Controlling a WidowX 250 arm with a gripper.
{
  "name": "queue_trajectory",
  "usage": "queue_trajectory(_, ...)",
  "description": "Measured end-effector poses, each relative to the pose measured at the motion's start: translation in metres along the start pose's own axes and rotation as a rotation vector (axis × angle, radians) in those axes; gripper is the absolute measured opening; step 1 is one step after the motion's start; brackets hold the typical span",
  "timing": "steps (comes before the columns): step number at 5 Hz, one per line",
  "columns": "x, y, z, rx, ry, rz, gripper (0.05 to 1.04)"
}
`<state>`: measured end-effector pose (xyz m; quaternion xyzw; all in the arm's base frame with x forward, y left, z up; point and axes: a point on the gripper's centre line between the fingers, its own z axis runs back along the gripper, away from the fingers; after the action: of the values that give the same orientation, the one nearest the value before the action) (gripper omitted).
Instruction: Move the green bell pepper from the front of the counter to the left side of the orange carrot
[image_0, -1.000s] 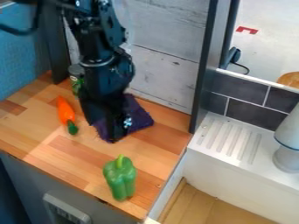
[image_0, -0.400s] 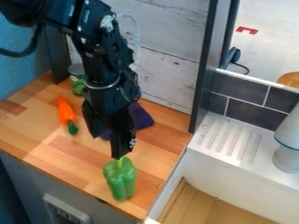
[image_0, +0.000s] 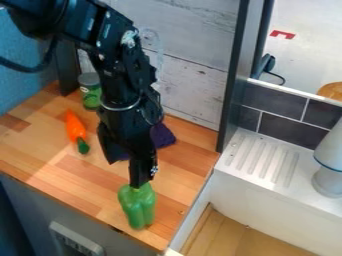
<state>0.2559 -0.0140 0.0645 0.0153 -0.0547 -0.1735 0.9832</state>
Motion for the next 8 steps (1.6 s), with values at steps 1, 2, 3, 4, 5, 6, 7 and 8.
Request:
queue_trajectory(1, 0.0, 0.0, -0.008, -0.004, 0.018, -0.002, 1.001)
queue_trajectory(2, -0.002, -0.001, -0.018, -0.012, 0.048, -0.003, 1.001)
queue_trajectory(3, 0.0, 0.0, -0.019, -0.011, 0.045, 0.0, 1.001)
queue_trajectory(4, 0.002, -0.001, -0.019, -0.023, 0.032, 0.003, 0.945)
queue_trajectory(5, 0.006, -0.002, -0.019, -0.03, 0.003, 0.004, 0.683)
queue_trajectory(6, 0.004, 0.002, -0.02, -0.039, 0.0, 0.036, 0.426)
queue_trajectory(7, 0.003, 0.002, -0.021, -0.042, 0.001, 0.052, 0.203)
queue_trajectory(8, 0.001, 0.001, -0.021, -0.048, 0.015, 0.071, 0.12)
